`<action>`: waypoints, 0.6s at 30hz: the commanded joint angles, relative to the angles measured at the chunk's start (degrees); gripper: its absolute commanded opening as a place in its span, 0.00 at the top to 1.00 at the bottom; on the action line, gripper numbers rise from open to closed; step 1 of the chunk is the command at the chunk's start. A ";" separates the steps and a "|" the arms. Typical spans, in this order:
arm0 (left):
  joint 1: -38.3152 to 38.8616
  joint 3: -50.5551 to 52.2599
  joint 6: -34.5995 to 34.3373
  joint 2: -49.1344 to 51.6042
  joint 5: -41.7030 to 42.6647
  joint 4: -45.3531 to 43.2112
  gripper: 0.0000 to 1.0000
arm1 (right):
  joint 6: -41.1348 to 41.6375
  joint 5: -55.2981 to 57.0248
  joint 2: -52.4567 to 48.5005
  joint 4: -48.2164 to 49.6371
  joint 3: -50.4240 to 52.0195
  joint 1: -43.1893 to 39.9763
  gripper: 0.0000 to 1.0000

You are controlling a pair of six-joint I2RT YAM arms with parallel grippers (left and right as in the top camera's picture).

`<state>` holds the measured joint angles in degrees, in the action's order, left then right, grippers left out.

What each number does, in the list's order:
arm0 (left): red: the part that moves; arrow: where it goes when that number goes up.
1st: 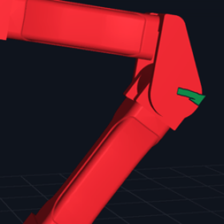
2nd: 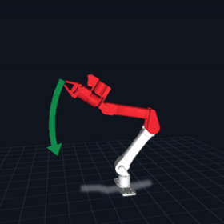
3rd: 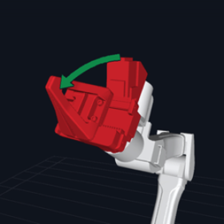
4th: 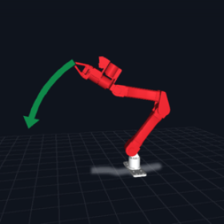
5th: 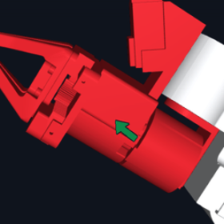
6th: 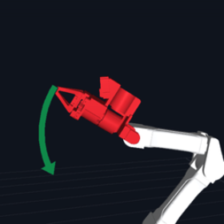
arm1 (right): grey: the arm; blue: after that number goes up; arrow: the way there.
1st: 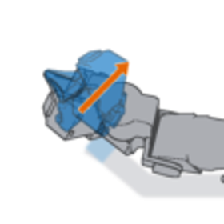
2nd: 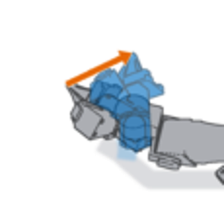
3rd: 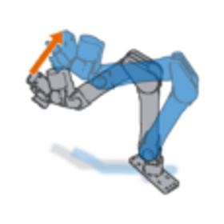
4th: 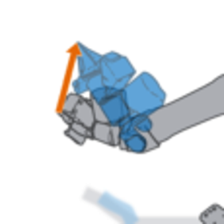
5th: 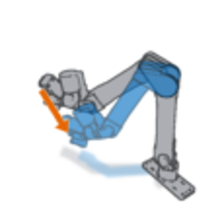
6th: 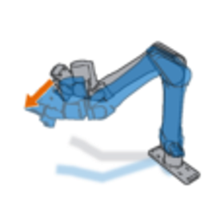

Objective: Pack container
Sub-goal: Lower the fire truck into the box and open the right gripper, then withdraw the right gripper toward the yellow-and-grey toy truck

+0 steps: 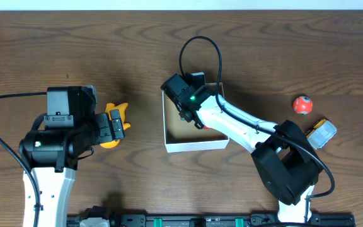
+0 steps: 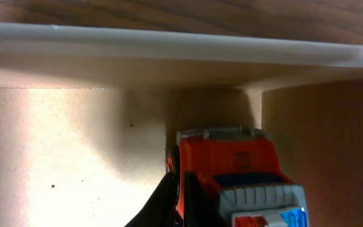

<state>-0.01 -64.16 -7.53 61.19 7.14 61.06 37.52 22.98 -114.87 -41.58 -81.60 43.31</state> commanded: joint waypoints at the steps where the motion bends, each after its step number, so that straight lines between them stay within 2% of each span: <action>1: -0.42 -0.83 -0.28 -0.09 -0.04 0.04 0.02 | 2.73 1.64 -0.66 0.20 -0.02 0.09 0.92; 9: -0.42 -0.83 -0.28 -0.09 -0.04 0.20 0.02 | 2.69 1.64 -0.66 0.74 -0.02 -0.31 0.86; 12: -0.42 -0.83 -0.28 -0.09 -0.04 0.20 0.02 | 0.13 0.70 -0.42 1.46 -0.11 -0.37 0.65; 18: -0.42 -0.83 -0.28 -0.09 -0.04 0.20 0.02 | -9.25 -2.14 2.97 0.44 -2.89 -0.11 0.47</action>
<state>-0.01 -64.16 -7.53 61.19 7.14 61.12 34.15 21.61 -114.78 -40.40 -81.89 43.27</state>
